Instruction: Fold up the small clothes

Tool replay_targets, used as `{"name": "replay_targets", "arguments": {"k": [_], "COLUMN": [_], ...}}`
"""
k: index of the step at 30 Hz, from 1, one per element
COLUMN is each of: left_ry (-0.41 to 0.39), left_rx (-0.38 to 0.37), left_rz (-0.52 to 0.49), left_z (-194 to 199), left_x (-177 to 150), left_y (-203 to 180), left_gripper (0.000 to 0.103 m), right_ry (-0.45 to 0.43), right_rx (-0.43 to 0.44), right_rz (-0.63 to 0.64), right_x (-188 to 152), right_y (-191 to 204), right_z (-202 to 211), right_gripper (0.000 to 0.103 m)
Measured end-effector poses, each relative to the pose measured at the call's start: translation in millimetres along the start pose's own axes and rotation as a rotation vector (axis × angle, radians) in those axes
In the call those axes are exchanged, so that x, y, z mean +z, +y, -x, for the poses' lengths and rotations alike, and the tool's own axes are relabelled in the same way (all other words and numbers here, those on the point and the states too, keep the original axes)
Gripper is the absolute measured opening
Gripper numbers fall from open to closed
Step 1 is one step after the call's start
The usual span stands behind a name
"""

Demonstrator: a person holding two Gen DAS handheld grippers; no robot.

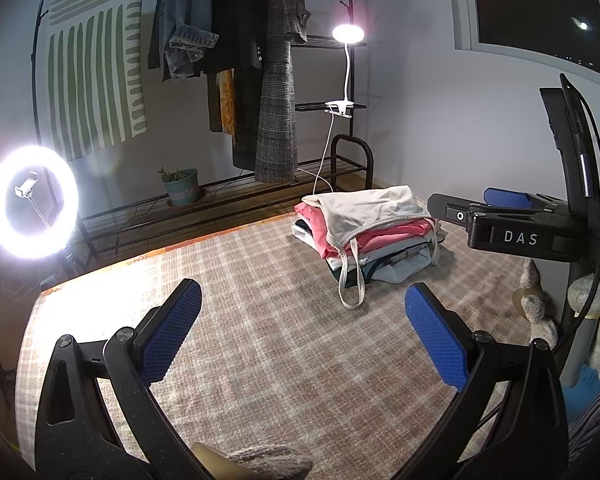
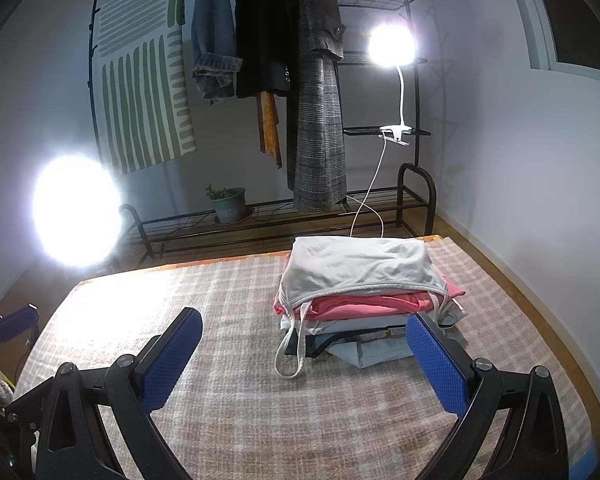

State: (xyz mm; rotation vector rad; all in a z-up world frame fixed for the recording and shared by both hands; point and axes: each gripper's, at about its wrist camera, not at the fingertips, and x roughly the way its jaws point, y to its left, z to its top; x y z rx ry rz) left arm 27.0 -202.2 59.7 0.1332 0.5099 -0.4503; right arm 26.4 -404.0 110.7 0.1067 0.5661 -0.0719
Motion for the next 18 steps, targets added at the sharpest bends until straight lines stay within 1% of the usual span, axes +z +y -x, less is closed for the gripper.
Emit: {"name": "replay_targets", "arguments": {"k": [18], "left_ry": [-0.006], "left_rx": [-0.006], "left_rz": [-0.007], "left_z": [3.0], "left_x": [-0.2], "left_y": [5.5], "left_gripper": [0.103], "right_ry": [-0.001], "right_rx": [-0.003], "right_rz": [-0.001], "right_x": [-2.9], "right_y": [3.4], "right_z": [3.0], "right_gripper": [0.103]}}
